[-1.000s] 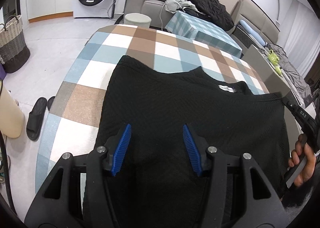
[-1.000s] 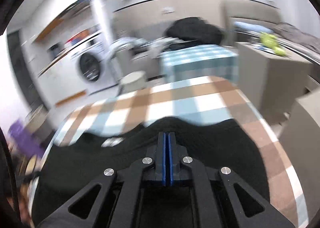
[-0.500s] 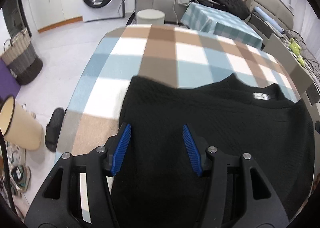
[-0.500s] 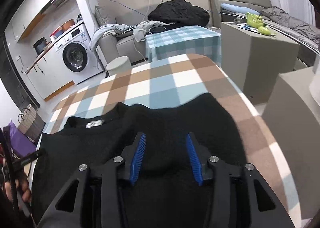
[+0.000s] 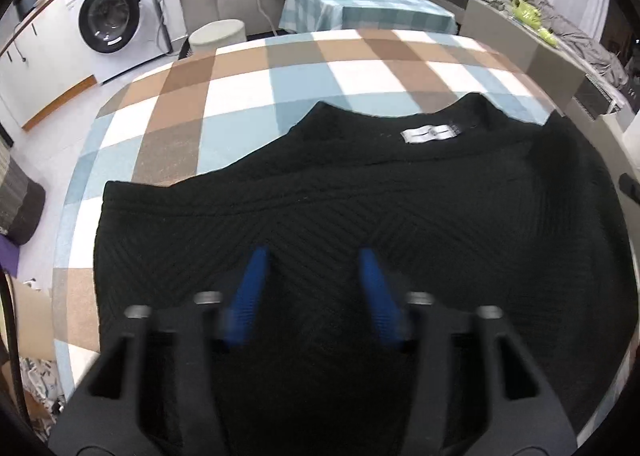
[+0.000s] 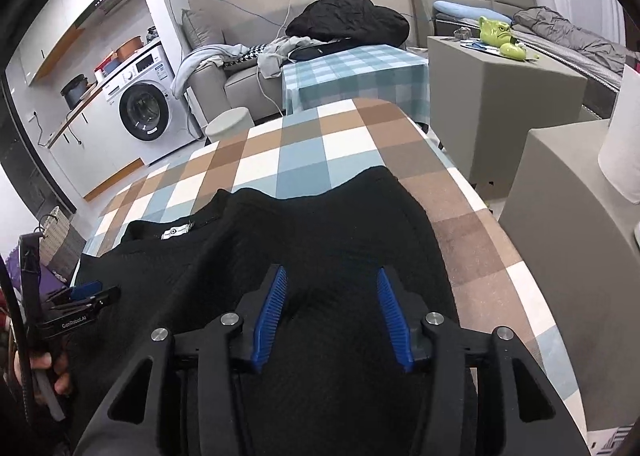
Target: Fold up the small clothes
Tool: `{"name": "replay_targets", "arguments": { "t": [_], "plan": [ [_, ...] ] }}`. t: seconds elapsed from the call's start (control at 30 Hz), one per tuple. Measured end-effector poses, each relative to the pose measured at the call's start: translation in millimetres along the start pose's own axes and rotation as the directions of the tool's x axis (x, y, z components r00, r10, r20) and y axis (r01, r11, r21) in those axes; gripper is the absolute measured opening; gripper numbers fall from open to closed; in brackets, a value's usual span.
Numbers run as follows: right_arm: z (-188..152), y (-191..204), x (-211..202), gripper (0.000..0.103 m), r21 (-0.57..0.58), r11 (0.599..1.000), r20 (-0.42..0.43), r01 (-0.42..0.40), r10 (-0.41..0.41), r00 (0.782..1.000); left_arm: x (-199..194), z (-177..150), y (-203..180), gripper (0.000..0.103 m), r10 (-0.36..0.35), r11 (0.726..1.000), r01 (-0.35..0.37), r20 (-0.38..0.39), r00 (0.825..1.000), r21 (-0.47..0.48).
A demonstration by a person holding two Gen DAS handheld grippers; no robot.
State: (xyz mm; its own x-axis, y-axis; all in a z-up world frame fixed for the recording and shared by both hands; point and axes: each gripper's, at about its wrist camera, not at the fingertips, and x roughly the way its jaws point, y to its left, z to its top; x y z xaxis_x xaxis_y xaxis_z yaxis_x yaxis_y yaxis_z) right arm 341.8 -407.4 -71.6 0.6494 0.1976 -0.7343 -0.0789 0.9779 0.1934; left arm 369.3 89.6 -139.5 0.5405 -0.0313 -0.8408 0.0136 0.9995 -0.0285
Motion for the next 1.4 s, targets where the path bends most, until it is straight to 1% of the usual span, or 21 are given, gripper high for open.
{"name": "replay_targets", "arguments": {
  "t": [0.03,0.07,0.17,0.23,0.3,0.37,0.43,0.5,0.53,0.57,0.63,0.67,0.7,0.77,0.83,0.9,1.0,1.2,1.3,1.37,1.4],
  "plan": [
    [0,0,0,0.049,0.0,1.0,-0.001,0.001,-0.001,1.0,-1,2,1,0.001,0.011,1.0,-0.011,0.004,1.0,-0.008],
    [0,0,0,0.049,0.003,1.0,-0.002,0.002,-0.002,1.0,-2,1,3,0.001,0.006,1.0,-0.005,0.011,1.0,-0.017],
    [-2,-4,1,0.049,0.014,1.0,-0.009,-0.002,0.003,1.0,-13,-2,11,0.0,-0.001,0.998,0.005,0.074,0.997,-0.058],
    [-3,-7,0,0.049,0.015,1.0,-0.009,0.005,-0.005,1.0,-24,-1,16,0.0,0.017,0.996,-0.007,0.122,0.992,-0.084],
    [-4,-11,1,0.049,0.021,1.0,-0.014,0.013,-0.013,1.0,-29,2,22,0.0,0.032,0.995,-0.018,0.146,0.989,-0.097],
    [-1,-13,4,0.049,0.026,0.999,-0.019,0.021,-0.02,1.0,-28,4,30,0.0,0.031,0.992,-0.013,0.14,0.99,-0.126],
    [-1,-15,5,0.049,0.033,0.999,-0.022,0.03,-0.03,0.999,-20,5,36,0.0,0.032,0.99,-0.016,0.113,0.993,-0.143],
    [-1,-16,7,0.049,0.035,0.999,-0.035,0.038,-0.036,0.999,-16,2,40,0.001,0.016,0.987,-0.001,0.091,0.996,-0.162],
    [-1,-17,8,0.05,0.036,0.999,-0.039,0.036,-0.035,0.999,-17,1,41,0.006,0.014,0.986,0.001,0.088,0.996,-0.167],
    [-2,-18,8,0.05,0.034,0.999,-0.044,0.041,-0.04,0.998,-18,0,41,0.012,0.029,0.985,-0.015,0.08,0.996,-0.17],
    [-3,-19,6,0.05,0.029,0.998,-0.043,0.055,-0.053,0.998,-21,-3,42,0.042,0.062,0.983,-0.048,0.078,0.995,-0.176],
    [-3,-21,4,0.051,0.029,0.998,-0.043,0.055,-0.054,0.998,-24,-6,44,0.047,0.069,0.982,-0.052,0.084,0.994,-0.183],
    [-3,-23,2,0.051,0.031,0.998,-0.043,0.054,-0.052,0.998,-29,-9,47,0.049,0.068,0.98,-0.049,0.094,0.993,-0.191],
    [-4,-27,-1,0.057,0.028,0.998,-0.045,0.057,-0.056,0.997,-39,-20,54,0.049,0.072,0.977,-0.052,0.091,0.993,-0.209],
    [-7,-32,-5,0.058,0.021,0.998,-0.057,0.057,-0.055,0.997,-49,-32,61,0.049,0.074,0.973,-0.051,0.096,0.993,-0.225],
    [-12,-41,-11,0.058,0.018,0.999,-0.068,0.041,-0.04,0.997,-60,-48,68,0.049,0.079,0.969,-0.055,0.092,0.993,-0.242],
    [-21,-53,-19,0.06,0.021,1.0,-0.099,0.008,-0.006,0.995,-72,-71,77,0.056,0.092,0.958,-0.067,0.077,0.993,-0.279],
    [-53,-72,-36,0.06,0.022,0.999,-0.137,-0.047,0.05,0.989,-99,-126,89,0.057,0.106,0.942,-0.089,0.037,0.994,-0.322],
    [-70,-78,-45,0.059,0.029,0.997,-0.157,-0.067,0.07,0.985,-108,-151,90,0.057,0.086,0.933,-0.072,0.024,0.996,-0.352],
    [-82,-80,-53,0.049,0.009,0.998,-0.165,-0.068,0.068,0.984,-111,-165,89,0.057,0.084,0.931,-0.072,0.017,0.996,-0.358],
    [-86,-80,-55,0.048,0.005,0.997,-0.165,-0.077,0.077,0.983,-112,-171,88,0.057,0.082,0.929,-0.072,0.012,0.997,-0.362]
  ]
}}
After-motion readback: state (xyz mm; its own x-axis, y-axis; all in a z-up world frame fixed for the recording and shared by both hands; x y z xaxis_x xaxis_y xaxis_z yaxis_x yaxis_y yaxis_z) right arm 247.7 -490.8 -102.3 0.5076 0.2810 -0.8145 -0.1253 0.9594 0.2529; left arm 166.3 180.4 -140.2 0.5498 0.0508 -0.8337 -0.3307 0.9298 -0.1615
